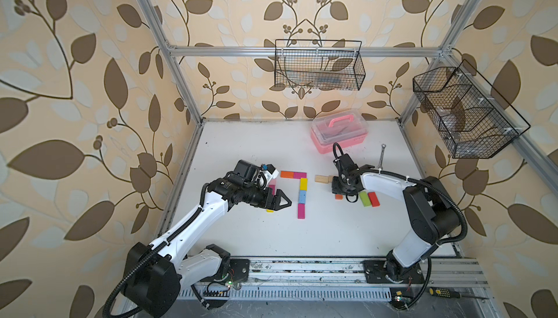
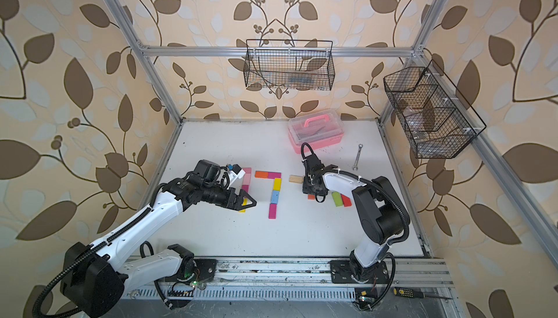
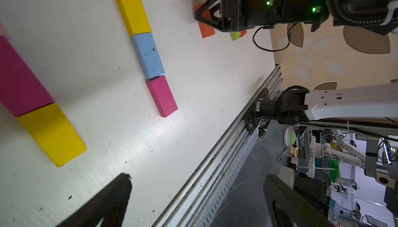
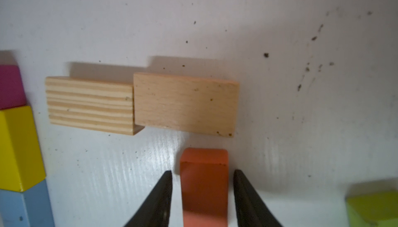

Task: Assemble the number 7 with building blocks
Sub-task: Assemble the building block at the center of the board.

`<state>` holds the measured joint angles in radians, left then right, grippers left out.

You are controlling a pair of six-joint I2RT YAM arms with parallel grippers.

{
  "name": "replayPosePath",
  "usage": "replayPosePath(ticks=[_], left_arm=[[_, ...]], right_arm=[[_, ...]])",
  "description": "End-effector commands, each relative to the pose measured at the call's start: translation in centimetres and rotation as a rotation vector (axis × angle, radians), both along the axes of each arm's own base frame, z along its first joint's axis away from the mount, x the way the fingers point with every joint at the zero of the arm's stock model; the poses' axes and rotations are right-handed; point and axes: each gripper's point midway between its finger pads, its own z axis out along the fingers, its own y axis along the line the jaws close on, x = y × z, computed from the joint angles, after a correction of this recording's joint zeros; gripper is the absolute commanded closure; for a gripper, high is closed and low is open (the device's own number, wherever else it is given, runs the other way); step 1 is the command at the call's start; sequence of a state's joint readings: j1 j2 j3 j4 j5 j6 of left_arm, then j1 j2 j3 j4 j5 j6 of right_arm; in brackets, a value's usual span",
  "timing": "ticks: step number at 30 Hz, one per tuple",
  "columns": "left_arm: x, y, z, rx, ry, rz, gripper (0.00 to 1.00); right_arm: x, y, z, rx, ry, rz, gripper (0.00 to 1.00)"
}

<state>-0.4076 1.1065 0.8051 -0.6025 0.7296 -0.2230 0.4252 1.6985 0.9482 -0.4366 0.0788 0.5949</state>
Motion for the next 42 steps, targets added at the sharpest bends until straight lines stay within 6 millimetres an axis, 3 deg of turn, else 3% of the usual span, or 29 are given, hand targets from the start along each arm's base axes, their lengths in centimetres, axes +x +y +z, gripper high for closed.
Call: replayPosePath(ticks=[1,6,10,14,21,31,42], left_arm=[[-0.5,-0.4,1.0,-0.023,-0.032,-0.039,0.01],[-0.6,-0.4,1.1,-0.025,-0.034,-0.04,0.01],[-0.5,-0.4,1.2,-0.025,-0.038,-0.039,0.01],[-0.6,-0.4,1.2,-0.027,-0.04,-0.04,0.01],[-0.5,-0.1,1.6,-0.018,-0.069,-0.026,0.01],[0.5,2.5,4.0,0.067,-0.27,0.105,0.01],[0.4,2.1,3.7,0.064,-0.242,0.077,0.01]], right_arm=[[-2.0,-1.0,-1.9,-0.028,0.087,-0.018,0.43],[-2.4,-0.8,-0.2,0.02,0.044,-0.031,0.26],[-3.1,-0.1,2.5,0.137,-0.017,-0.048,0.18],[-4.1,2.1,5.5,0.359,-0.107,-0.05,0.1],[-6.4,4.9,6.9,0.632,-0.195,-0.096,0.0],[-6.5,3.4,4.4,0.743,-0.241,-0.201,0.0],[-6.1,3.3,2.7,0.724,-0.216,-0.214,0.0]])
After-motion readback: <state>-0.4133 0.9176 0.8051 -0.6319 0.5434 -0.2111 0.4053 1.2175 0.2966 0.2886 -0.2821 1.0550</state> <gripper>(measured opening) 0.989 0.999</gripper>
